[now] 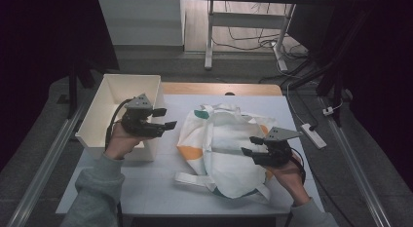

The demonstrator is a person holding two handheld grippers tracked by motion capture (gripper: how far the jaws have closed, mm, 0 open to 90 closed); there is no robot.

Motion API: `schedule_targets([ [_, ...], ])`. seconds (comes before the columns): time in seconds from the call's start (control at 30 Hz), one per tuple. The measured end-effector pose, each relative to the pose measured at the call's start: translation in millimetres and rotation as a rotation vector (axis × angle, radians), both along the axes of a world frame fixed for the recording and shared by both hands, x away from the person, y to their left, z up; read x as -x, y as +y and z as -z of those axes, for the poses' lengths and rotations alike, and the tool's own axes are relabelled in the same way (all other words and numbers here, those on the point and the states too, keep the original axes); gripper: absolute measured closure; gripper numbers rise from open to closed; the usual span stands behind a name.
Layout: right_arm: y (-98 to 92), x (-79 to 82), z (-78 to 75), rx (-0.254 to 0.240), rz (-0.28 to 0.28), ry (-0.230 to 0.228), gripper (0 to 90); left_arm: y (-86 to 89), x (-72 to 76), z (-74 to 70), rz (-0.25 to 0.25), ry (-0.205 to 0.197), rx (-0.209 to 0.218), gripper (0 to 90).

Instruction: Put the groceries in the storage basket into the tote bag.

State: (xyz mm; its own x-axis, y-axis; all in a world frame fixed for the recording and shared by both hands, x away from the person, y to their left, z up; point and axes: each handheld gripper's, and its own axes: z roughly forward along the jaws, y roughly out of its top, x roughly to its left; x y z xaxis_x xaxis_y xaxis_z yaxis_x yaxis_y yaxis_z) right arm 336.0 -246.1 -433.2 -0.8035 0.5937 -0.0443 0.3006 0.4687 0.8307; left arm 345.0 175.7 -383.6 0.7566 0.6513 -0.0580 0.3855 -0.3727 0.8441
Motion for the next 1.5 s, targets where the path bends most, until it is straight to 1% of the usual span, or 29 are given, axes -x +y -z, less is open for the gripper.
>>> schedule_targets([
  [0.2, -2.2, -0.6, 1.6, 0.002, 0.011, 0.000, 45.6, 12.5, -2.1, -0.6, -0.037, 0.000, 0.005, 36.3],
  [0.27, -2.4, -0.4, 2.1, 0.004, 0.009, -0.003, 45.6, 17.7, -1.9, -0.5, -0.069, -0.005, -0.003, 36.2],
  [0.4, -3.8, -0.5, 2.3, 0.002, 0.014, -0.001, 45.6, 28.8, -1.9, 2.2, -0.097, 0.004, -0.004, 35.7],
  [0.53, -4.9, -0.7, 2.1, 0.000, 0.018, -0.002, 45.6, 38.3, -1.3, 2.9, -0.122, 0.006, 0.006, 35.7],
  [0.73, -4.1, -0.7, 3.7, 0.007, 0.017, 0.000, 45.6, 47.4, -2.3, 3.3, -0.163, 0.000, -0.013, 35.1],
  [0.83, -4.1, -0.9, 4.4, 0.012, 0.018, 0.002, 45.6, 54.0, -3.2, 3.7, -0.181, 0.002, -0.004, 34.9],
  [1.0, -4.6, -1.4, 5.3, 0.013, 0.020, 0.004, 45.5, 66.8, -5.9, 5.3, -0.228, 0.002, -0.005, 34.6],
  [1.17, -3.9, -1.1, 5.5, 0.016, 0.019, 0.004, 45.5, 82.3, -8.6, 9.0, -0.269, 0.018, 0.009, 34.4],
  [1.23, -3.6, -1.3, 6.0, 0.017, 0.020, 0.004, 45.6, 87.4, -10.1, 10.8, -0.296, 0.021, 0.007, 34.3],
  [1.37, -3.3, -1.7, 6.9, 0.020, 0.020, 0.007, 45.5, 95.7, -15.4, 17.6, -0.327, 0.044, -0.006, 32.8],
  [1.5, -3.0, -1.8, 7.9, 0.020, 0.020, 0.008, 45.5, 99.4, -21.4, 26.2, -0.362, 0.074, -0.037, 30.2],
])
